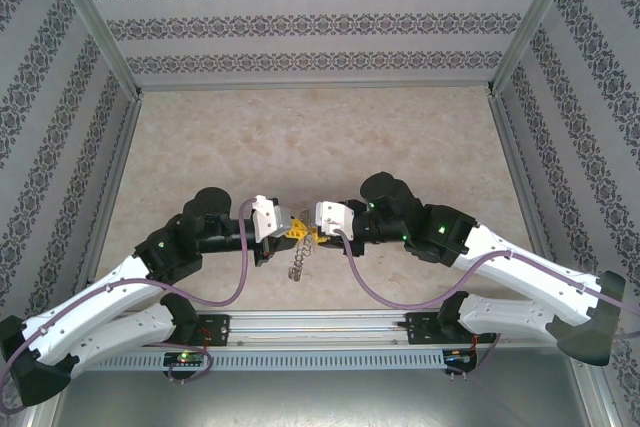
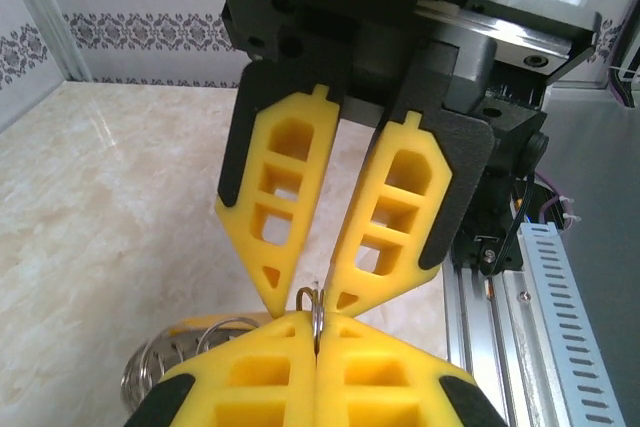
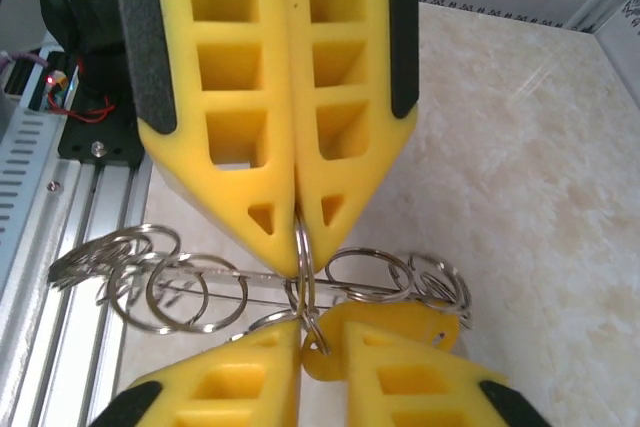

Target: Put the keys on the keyring

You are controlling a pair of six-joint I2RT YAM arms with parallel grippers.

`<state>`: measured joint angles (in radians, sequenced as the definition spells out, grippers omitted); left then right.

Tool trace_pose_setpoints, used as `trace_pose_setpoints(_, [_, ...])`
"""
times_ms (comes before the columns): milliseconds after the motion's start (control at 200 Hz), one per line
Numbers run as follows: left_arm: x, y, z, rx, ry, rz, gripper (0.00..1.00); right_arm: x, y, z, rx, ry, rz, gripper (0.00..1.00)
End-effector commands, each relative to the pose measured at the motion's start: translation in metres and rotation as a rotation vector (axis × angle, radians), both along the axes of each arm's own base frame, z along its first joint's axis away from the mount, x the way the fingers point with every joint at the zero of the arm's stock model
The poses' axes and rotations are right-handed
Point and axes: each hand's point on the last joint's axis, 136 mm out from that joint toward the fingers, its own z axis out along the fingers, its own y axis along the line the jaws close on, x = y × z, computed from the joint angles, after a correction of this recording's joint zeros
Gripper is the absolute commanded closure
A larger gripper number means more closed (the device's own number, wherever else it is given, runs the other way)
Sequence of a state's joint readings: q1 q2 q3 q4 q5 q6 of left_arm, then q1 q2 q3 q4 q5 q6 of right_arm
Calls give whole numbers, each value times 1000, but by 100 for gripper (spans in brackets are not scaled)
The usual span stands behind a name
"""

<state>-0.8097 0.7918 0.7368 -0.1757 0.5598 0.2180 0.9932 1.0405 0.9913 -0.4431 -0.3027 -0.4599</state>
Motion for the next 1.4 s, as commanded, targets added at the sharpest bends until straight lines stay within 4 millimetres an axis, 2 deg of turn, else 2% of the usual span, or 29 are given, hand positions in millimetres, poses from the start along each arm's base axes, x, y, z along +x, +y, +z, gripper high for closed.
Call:
trace_pose_setpoints(0, [-5, -4, 20, -79, -31, -37, 100, -6, 2, 2, 27, 5, 15, 85])
trace_pose_setpoints(115, [-5, -4, 19, -82, -29, -36, 100, -7, 3, 5, 38, 6, 23, 93])
trace_pose_setpoints(250, [-7, -4, 22, -96, -37, -42, 100, -5, 2, -1, 22, 13, 14, 100])
trace_pose_setpoints(714, [-15, -8, 34, -169, -58, -100, 100, -1, 18, -8, 12, 89, 42, 100])
trace_pose_setpoints(839, [-17, -8, 35, -175, -57, -111, 100, 3, 19, -2, 39, 96, 30, 100])
trace_pose_setpoints(974, [-18, -7, 34, -175, -55, -112, 100, 8, 16, 6, 74, 92, 6, 90])
trace_pose_setpoints(1154, [-18, -5, 33, -178, -54, -103, 100, 4, 6, 14, 130, 60, -9, 76])
trace_pose_setpoints(1279, [-18, -5, 36, -194, -62, -100, 100, -3, -3, 18, 187, 27, -5, 70])
trace_pose_setpoints(1394, [-19, -5, 38, -203, -65, -104, 100, -8, -6, 22, 215, 22, 4, 69])
